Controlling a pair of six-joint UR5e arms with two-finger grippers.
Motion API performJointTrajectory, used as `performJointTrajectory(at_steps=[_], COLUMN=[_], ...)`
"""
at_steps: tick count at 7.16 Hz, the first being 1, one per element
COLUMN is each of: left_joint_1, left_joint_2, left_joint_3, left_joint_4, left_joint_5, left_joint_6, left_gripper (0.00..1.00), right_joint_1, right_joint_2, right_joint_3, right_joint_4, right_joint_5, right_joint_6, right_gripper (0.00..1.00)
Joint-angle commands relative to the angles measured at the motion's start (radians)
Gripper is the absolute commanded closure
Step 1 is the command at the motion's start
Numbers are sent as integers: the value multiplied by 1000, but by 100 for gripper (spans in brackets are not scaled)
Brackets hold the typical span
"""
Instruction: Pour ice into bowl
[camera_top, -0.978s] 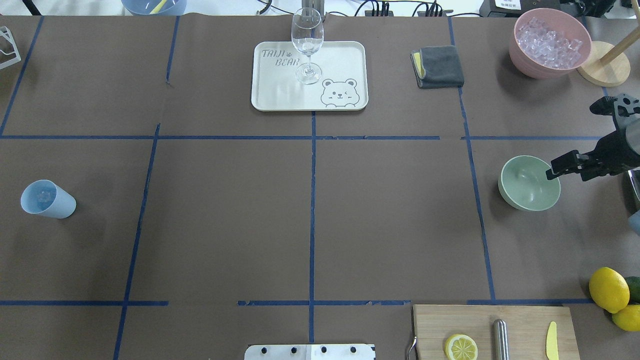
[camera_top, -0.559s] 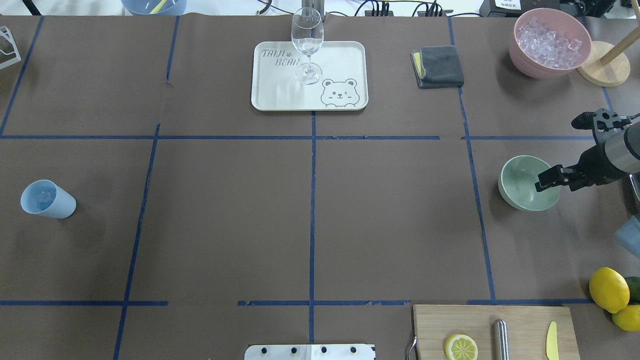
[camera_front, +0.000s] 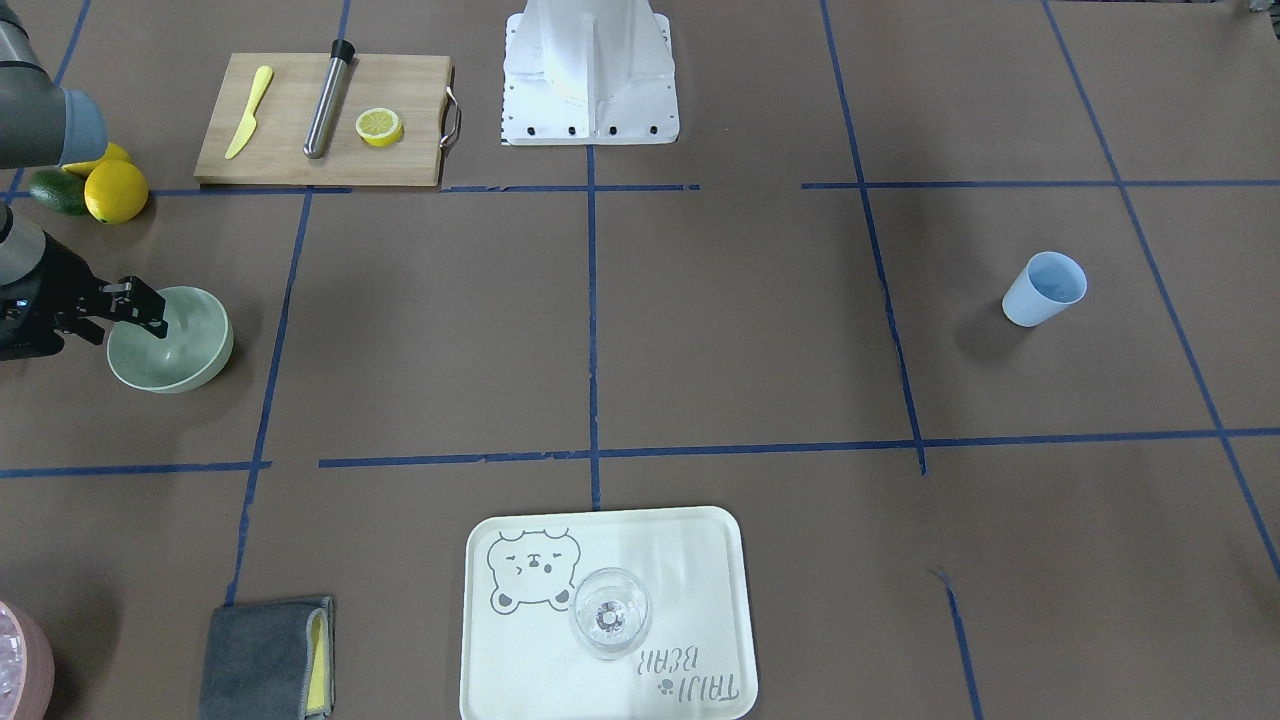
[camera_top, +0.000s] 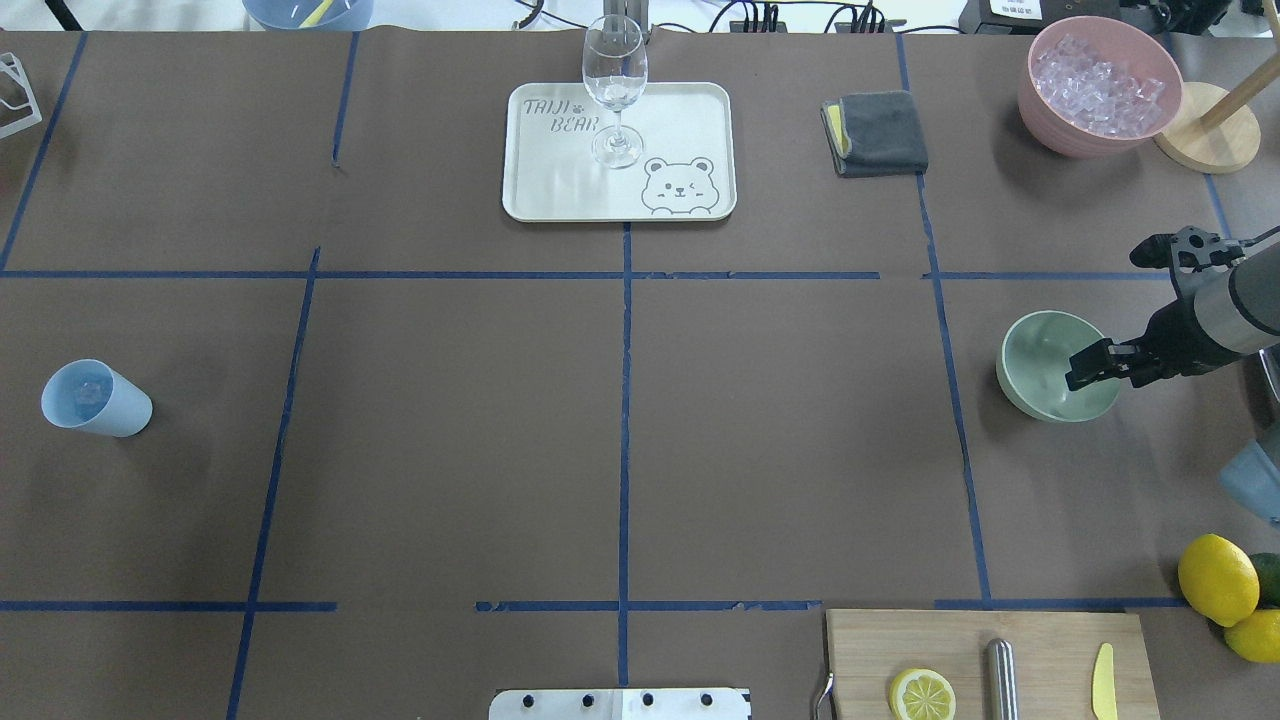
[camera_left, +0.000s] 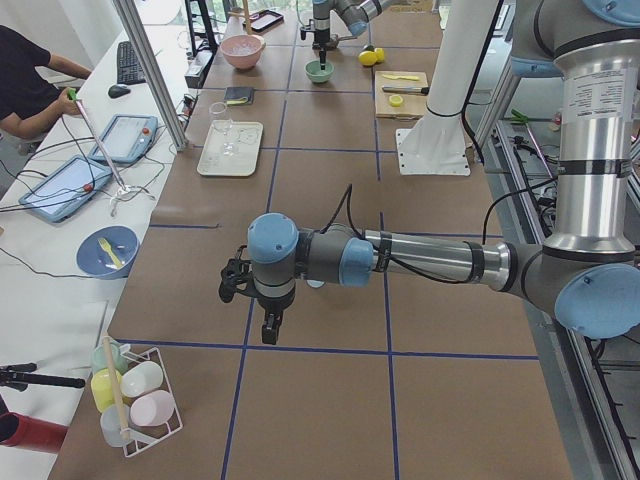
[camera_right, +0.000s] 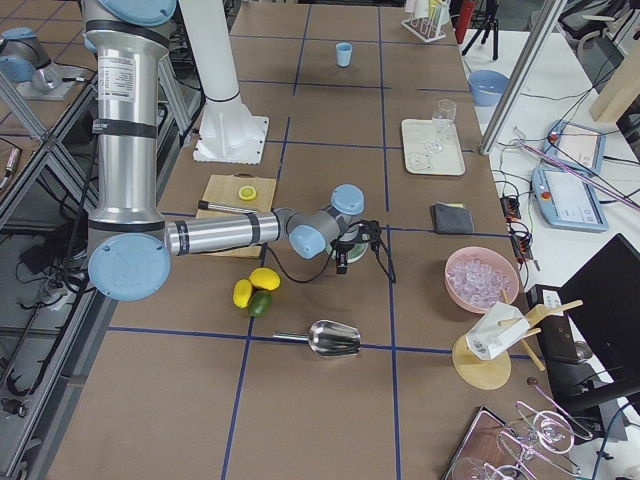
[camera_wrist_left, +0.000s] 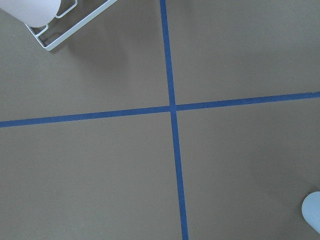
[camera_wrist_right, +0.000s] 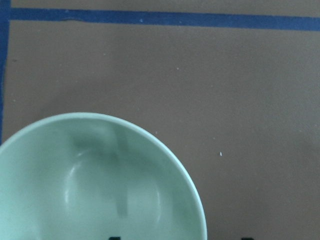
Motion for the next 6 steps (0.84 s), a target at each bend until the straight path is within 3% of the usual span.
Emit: performJointTrajectory(at_steps=[1,2,4,6], left_joint_1=[0,0,0,0], left_joint_2=[-1,-1,-1,-5], left_joint_3=[-1,-1,-2,-5], left_joint_4=[0,0,-2,-2], left_joint_5=[0,0,0,0], left_joint_6=[0,0,2,2], left_gripper=[0,0,0,0], right_joint_1=[-1,1,2,4], right_joint_2=[1,-1,-5,-11], right_joint_3=[-10,-10,1,117], right_joint_4=[0,3,5,-5], right_joint_5=[-1,-1,0,6], right_joint_6=[1,1,0,23], right_gripper=[83,100,100,100])
